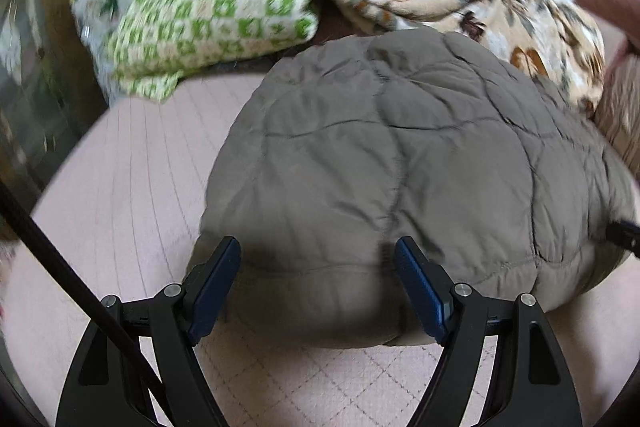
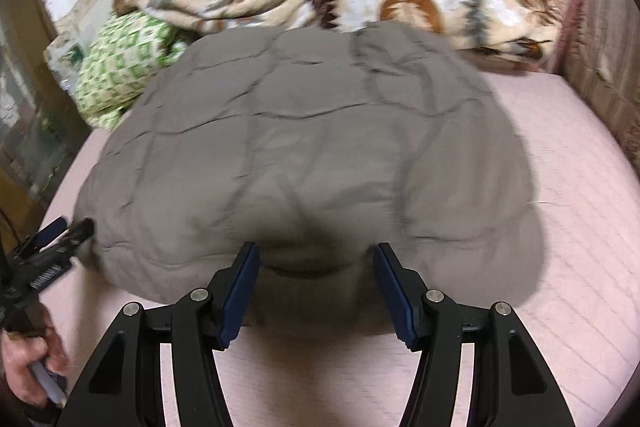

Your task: Fold large clothes

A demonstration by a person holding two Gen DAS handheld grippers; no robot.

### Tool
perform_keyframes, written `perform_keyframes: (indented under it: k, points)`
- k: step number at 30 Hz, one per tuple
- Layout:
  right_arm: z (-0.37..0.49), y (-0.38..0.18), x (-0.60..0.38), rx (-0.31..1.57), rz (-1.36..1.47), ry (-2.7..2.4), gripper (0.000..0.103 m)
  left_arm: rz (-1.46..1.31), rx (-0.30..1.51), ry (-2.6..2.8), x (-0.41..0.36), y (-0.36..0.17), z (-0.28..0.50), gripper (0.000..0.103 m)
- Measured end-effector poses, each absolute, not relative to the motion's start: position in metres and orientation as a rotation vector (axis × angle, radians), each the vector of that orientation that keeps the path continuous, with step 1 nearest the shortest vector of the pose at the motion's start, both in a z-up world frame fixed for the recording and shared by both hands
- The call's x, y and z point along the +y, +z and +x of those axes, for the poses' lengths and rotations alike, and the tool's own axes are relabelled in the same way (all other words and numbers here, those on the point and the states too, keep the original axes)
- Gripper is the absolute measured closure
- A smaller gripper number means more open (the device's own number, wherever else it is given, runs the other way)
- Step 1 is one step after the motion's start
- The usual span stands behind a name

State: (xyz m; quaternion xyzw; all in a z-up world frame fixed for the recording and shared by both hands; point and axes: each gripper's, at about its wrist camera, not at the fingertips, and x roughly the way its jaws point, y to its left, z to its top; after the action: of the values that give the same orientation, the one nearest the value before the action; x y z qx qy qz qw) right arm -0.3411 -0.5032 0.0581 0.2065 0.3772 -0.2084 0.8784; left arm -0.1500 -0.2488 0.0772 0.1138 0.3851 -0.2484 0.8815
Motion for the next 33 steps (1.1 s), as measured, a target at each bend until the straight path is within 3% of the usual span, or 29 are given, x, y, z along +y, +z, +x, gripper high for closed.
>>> perform_keyframes:
  k: [11, 18, 28, 33]
  points:
    - [-0.427, 0.043, -0.585, 0.673, 0.87, -0.551, 0.036, -0.173, 1.078, -0.536, -0.171, 0.062, -0.099, 0.024]
    - [-0.46, 0.018, -0.602, 0.588, 1.093, -0.566, 0.029, -0.497, 1.273, -0.559, -0.124, 0.025, -0.08, 0.024]
    - [-0.461, -0.01, -0.604, 0.496, 1.277, -0.492, 0.023, -0.581, 1.271, -0.576, -0.136, 0.011, -0.081, 0.024]
    - [-0.458, -0.024, -0.607, 0.441, 1.365, -0.475, 0.023, -0.568, 1.238, -0.545, -0.15, 0.006, -0.081, 0.017]
